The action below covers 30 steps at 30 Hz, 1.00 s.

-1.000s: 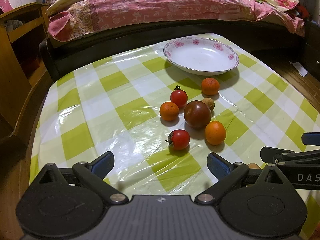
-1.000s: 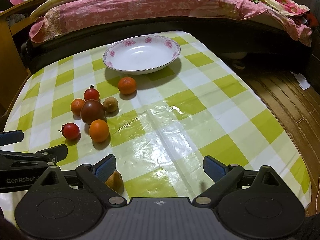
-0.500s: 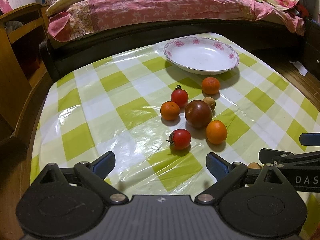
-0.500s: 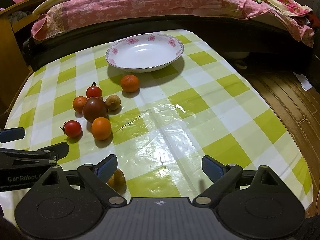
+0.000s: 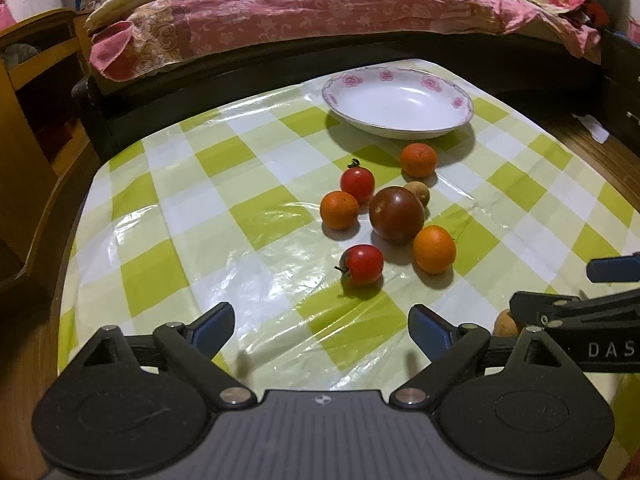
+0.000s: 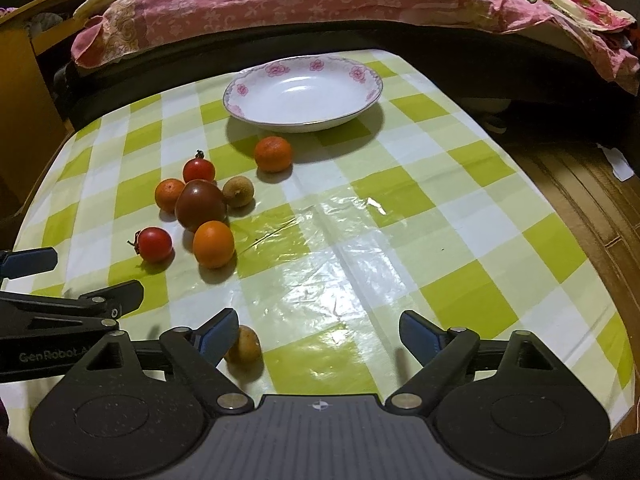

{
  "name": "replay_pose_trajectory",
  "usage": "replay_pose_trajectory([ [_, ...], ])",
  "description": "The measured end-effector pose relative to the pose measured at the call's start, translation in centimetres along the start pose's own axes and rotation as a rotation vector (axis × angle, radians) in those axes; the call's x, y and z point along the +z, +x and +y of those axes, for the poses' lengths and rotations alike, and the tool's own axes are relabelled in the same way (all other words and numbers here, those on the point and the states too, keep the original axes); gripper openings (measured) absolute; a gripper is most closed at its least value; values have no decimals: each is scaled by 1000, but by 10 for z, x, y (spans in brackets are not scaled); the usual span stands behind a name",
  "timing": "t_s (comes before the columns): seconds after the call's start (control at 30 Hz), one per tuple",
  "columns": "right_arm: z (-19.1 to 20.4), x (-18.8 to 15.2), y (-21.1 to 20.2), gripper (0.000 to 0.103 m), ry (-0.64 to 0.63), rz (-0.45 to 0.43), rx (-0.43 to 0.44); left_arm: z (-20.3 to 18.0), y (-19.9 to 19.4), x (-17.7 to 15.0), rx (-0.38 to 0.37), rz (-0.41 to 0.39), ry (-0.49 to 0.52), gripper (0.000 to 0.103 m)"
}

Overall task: Organize fruits
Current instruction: 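Close the right tool on the small brown fruit while the left tool moves toward the red cherry tomato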

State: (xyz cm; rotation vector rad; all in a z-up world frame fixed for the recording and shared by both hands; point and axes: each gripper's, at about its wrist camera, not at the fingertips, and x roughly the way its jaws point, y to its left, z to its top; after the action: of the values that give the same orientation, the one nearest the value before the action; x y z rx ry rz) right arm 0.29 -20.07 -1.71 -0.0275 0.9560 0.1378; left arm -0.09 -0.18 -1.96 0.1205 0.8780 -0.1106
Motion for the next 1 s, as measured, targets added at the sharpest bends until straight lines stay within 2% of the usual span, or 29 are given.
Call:
replay_pose_trajectory([
  [0.43, 1, -5, -3, 78, -30, 16, 73, 0, -3, -10, -36, -8, 63, 97],
  [0.77, 12, -8, -3, 62, -78, 43, 149, 5, -4, -18, -36, -1, 84, 96],
  [1.0, 20, -10, 2, 42, -99, 89, 217, 8, -7, -18, -54, -17, 91, 96],
])
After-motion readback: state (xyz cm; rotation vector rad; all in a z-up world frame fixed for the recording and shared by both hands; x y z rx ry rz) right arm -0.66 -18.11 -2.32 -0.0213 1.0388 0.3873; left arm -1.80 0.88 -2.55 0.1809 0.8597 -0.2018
